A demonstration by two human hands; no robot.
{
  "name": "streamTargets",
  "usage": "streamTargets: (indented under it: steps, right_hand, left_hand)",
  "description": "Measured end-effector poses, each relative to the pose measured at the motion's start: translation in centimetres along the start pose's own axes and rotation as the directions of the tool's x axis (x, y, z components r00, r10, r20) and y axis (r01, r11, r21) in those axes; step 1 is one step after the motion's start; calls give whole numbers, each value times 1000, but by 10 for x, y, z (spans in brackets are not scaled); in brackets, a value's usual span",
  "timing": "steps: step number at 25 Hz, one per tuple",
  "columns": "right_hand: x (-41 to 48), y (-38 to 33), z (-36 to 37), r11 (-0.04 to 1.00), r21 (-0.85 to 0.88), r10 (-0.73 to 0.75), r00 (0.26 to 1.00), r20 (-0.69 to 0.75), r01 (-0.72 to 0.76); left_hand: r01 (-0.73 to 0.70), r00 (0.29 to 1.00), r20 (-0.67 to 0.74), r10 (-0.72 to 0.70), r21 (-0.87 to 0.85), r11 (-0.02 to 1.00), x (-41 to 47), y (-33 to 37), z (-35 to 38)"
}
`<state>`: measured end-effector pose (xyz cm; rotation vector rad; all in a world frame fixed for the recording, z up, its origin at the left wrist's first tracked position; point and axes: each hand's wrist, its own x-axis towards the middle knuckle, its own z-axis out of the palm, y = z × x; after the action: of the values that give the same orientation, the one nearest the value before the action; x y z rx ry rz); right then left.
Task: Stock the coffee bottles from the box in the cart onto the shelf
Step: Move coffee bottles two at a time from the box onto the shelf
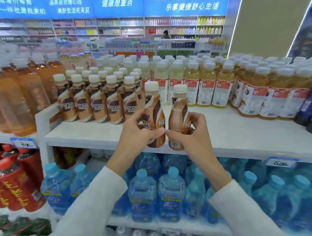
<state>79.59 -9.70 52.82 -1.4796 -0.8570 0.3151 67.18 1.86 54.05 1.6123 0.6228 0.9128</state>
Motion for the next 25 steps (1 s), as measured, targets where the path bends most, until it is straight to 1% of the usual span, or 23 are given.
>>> streamTargets:
  steps: [2, 4, 10, 11, 14, 15, 16, 17, 19, 21, 22, 23, 24, 25]
  right_hand:
    - [16, 6, -3, 999, -43, -3, 1000, -15, 3]
    - [26, 12, -5, 996, -86, 6, 1000, -9, -7]
    - [32, 26, -7, 988, -153, 41, 998, 40, -34]
    - [30, 27, -6, 982, -188, 29, 999, 15, -26]
    - [26, 28, -3, 947, -322, -42, 989, -142, -6]
    - [26, 27, -2, 937, -349, -43, 984, -175, -21]
    - [27, 28, -2, 933, -358, -28, 984, -178, -38]
    - [29, 29, -3, 939, -340, 1, 989, -145, -51]
    - [34, 30, -7, 963, -262, 56, 998, -4, -56]
    - [39, 33, -15, 976, -213, 77, 986, 147, -44]
    - [40, 34, -18, 976, -215, 83, 976, 202, -38]
    - [39, 35, -20, 974, -223, 85, 969, 232, -32]
    - [38, 35, -20, 971, -237, 79, 973, 218, -26]
    - [35, 35, -19, 966, -260, 52, 986, 157, -10]
  left_hand:
    - [-31, 999, 12, 30, 91, 995, 17, -8, 6]
    - [-51, 999, 19, 49, 142, 989, 28, -18, 9]
    - [-153, 988, 52, 146, 175, 972, 32, -37, 13]
    - [-153, 988, 66, 143, 189, 970, 32, -38, 12]
    - [-135, 984, 137, 113, 159, 978, 34, -41, 2]
    - [-123, 986, 134, 103, 149, 981, 34, -41, 0]
    - [-116, 990, 104, 100, 165, 979, 34, -42, -1]
    - [-118, 992, 57, 109, 209, 971, 33, -41, 0]
    - [-117, 990, -42, 137, 311, 943, 31, -42, 6]
    - [-99, 986, -89, 138, 351, 931, 31, -44, 12]
    - [-93, 987, -93, 134, 352, 931, 31, -44, 13]
    - [-92, 988, -86, 129, 348, 933, 31, -45, 13]
    - [-92, 990, -71, 124, 340, 936, 31, -46, 11]
    - [-95, 991, -52, 119, 332, 938, 30, -45, 9]
